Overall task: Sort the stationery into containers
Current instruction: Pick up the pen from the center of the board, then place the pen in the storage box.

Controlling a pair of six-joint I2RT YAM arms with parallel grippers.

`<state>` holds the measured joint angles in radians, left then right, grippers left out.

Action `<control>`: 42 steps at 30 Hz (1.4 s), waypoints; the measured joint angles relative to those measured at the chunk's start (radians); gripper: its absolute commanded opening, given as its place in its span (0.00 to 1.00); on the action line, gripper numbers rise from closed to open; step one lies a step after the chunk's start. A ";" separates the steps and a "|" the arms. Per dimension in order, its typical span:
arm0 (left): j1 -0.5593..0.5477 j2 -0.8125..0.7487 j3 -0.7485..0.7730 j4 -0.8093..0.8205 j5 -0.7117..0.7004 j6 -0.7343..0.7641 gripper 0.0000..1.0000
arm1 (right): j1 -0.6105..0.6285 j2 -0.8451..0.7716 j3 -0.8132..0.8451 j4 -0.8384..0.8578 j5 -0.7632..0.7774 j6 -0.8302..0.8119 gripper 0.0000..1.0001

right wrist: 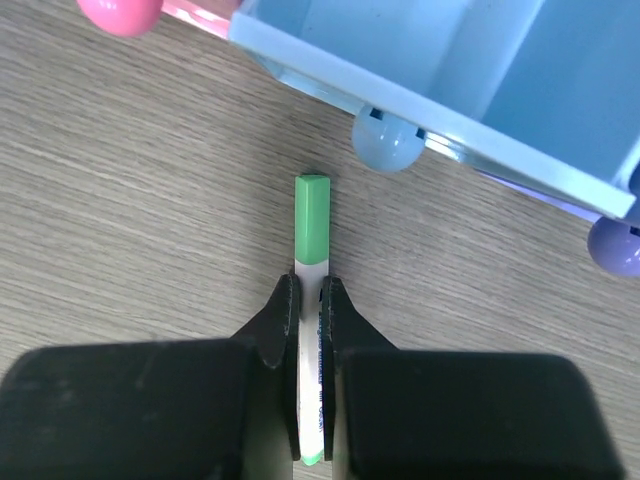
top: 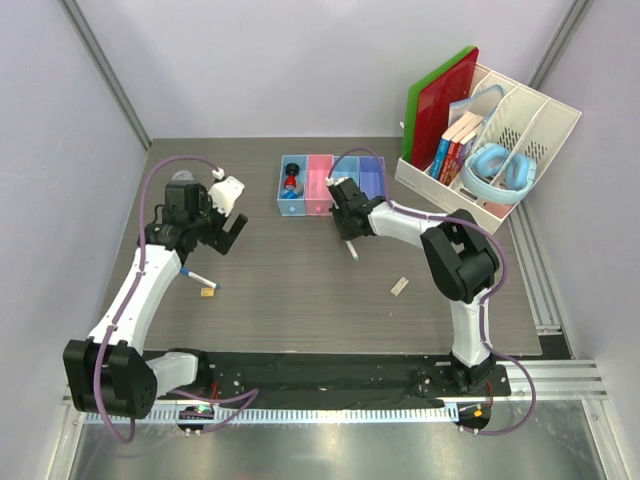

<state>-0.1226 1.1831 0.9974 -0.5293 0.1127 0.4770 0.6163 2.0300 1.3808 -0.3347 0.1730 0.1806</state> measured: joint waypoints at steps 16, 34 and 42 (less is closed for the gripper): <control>0.047 0.082 -0.037 -0.157 0.005 -0.098 1.00 | 0.000 -0.125 -0.014 -0.226 -0.191 -0.181 0.01; 0.071 0.179 -0.033 -0.267 0.048 -0.167 1.00 | -0.204 -0.052 0.421 -0.193 -0.009 -0.196 0.01; 0.089 0.200 0.003 -0.318 0.057 -0.174 1.00 | -0.237 0.147 0.582 -0.178 0.012 -0.221 0.01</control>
<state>-0.0341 1.3830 1.0008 -0.8471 0.1699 0.3027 0.3794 2.1773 1.9629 -0.5129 0.1852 -0.0402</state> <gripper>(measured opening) 0.996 0.076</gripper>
